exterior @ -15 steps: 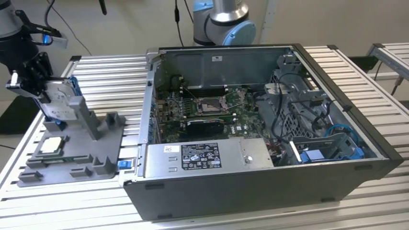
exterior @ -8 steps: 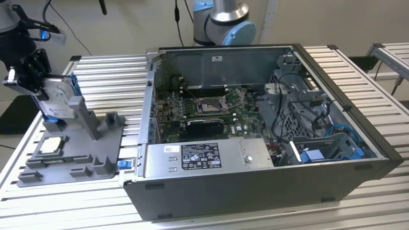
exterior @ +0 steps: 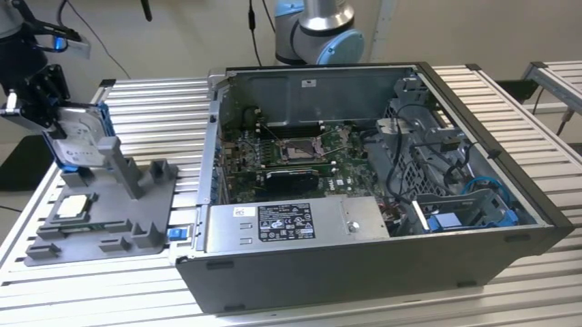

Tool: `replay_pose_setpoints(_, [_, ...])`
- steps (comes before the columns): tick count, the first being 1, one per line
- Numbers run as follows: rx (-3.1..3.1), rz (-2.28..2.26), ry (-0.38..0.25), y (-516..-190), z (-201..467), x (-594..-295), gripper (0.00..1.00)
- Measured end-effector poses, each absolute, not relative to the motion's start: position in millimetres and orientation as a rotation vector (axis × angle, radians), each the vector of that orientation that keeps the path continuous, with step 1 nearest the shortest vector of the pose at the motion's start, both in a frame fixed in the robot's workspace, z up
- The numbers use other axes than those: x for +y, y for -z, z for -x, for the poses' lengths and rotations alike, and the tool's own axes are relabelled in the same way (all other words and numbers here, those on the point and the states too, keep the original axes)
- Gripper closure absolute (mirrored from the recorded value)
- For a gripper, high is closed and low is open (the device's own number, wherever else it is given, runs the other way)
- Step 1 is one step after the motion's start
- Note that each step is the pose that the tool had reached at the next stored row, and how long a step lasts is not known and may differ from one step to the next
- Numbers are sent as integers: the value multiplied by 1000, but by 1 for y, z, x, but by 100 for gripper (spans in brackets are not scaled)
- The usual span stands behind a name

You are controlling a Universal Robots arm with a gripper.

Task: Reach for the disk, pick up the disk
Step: 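Pick up the disk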

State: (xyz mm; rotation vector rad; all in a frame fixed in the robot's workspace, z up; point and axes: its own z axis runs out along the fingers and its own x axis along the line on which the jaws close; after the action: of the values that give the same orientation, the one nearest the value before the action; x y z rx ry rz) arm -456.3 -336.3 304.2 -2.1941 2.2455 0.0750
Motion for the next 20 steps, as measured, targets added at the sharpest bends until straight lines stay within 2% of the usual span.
replay_pose_setpoints(20, [2229,2183,-44,-367,459,-336,100])
